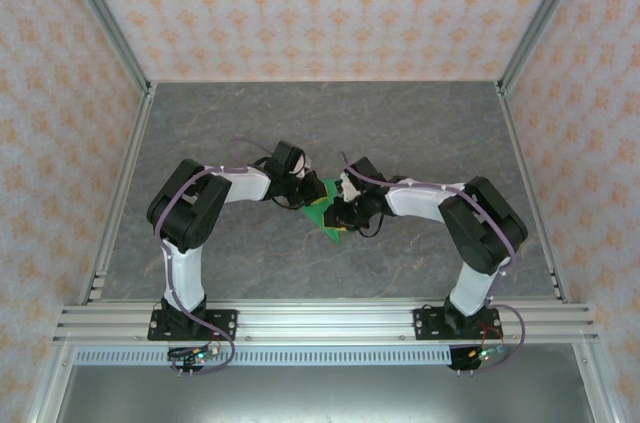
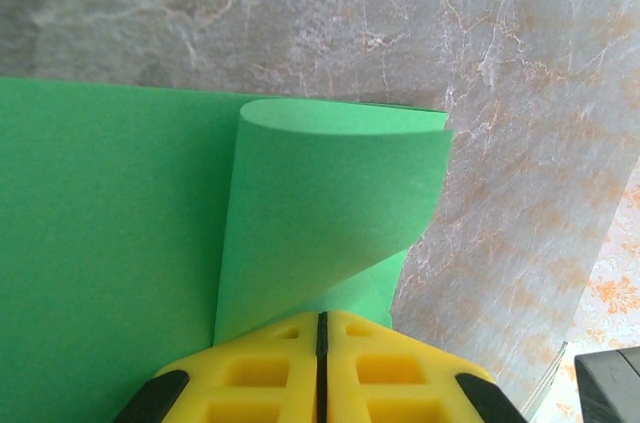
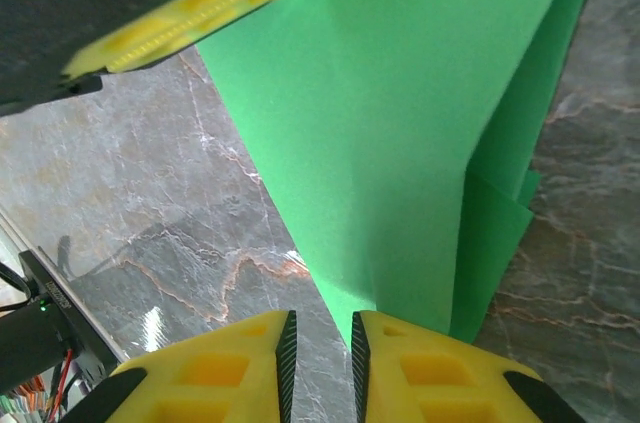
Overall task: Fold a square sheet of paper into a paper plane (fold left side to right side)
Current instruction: Fourth fold the wing at the center of the table.
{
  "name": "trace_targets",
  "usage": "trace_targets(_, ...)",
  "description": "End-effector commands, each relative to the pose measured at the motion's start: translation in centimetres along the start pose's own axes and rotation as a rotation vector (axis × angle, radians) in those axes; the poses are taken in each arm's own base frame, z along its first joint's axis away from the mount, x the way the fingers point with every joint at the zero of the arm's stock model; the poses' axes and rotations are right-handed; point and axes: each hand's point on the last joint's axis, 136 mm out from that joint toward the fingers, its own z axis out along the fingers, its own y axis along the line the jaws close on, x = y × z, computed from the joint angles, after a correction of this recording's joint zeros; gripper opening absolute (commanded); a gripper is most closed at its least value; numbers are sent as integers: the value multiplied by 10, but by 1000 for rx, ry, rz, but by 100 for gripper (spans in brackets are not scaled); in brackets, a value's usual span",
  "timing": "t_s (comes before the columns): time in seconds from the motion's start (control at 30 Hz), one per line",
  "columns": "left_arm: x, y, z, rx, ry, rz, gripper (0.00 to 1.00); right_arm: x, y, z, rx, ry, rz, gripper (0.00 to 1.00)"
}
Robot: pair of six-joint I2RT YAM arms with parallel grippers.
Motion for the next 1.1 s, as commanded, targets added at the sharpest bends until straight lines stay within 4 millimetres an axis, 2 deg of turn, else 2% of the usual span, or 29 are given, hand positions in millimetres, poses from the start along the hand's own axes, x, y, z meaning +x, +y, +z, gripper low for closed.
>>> trace_targets(0.0, 17, 44, 3, -152, 26, -47, 8, 10, -15, 5, 63, 33, 4, 25)
trace_targets(0.63, 16, 43, 3, -155, 27, -45, 8, 27, -24, 9, 98, 91, 10, 25)
trace_targets(1.07, 15, 48, 4, -167, 24, -50, 8, 59, -36, 4, 125, 162, 31, 22)
